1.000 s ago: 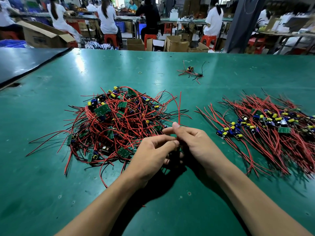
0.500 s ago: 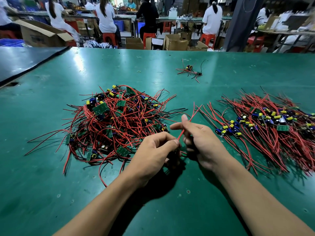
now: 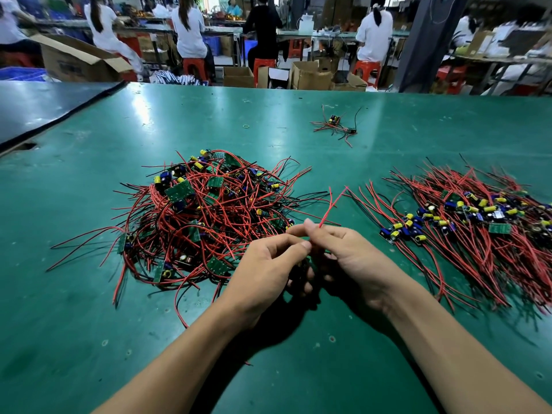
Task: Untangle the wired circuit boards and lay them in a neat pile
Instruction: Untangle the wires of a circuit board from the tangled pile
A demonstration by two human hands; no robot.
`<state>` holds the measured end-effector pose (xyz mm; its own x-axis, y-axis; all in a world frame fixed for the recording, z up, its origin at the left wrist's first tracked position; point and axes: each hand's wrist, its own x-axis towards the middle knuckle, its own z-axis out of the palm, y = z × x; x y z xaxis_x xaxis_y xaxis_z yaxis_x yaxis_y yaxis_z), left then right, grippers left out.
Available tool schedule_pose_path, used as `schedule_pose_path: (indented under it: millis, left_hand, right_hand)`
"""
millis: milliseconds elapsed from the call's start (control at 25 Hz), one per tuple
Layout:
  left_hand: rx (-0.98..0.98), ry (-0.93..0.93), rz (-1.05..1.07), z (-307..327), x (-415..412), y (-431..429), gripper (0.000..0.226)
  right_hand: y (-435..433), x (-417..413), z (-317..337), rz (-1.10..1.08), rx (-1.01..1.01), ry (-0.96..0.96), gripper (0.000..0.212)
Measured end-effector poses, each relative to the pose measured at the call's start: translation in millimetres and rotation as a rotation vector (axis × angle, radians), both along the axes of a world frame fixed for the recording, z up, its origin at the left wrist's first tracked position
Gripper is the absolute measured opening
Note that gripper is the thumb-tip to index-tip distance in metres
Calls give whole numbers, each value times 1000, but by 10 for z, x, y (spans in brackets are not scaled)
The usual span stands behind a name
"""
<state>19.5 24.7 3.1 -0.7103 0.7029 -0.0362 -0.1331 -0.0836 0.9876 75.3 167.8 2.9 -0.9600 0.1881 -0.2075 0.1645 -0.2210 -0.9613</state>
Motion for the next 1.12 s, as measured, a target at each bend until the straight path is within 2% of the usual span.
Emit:
schedule_pose_path:
  millis: [120, 360, 480, 600, 680, 760, 880, 1040, 1120]
  left_hand:
    - [-25, 8, -22, 0, -19, -15, 25]
    - [-67, 76, -114, 1, -17, -28, 22]
    - [-87, 114, -136, -5, -5, -31, 21]
    - [-104, 142, -162, -5, -2, -30, 19]
    - [-110, 153, -165, -7, -1, -30, 18]
    - [-103, 150, -151, -17, -4, -30, 19]
    - [-91, 116, -102, -25, -6, -22, 21]
    - [-40, 25, -57, -24, -1, -15, 21]
    - [-28, 11, -59, -22, -3, -20, 21]
  right_hand:
    - [10, 14, -21, -31, -76, 46, 36]
    - [143, -61, -35, -402, 46, 131, 29]
    - [201, -72, -15, -546, -12, 145, 29]
    - [213, -96, 27, -603, -207, 81, 45]
    - [220, -95, 51, -592, -362, 15, 52]
    - [224, -87, 57, -576, -418, 16, 52]
    - [188, -72, 39, -521, -292, 72, 49]
    - [69, -17, 12, -189, -46, 87, 49]
    - [35, 0, -46, -108, -26, 100, 43]
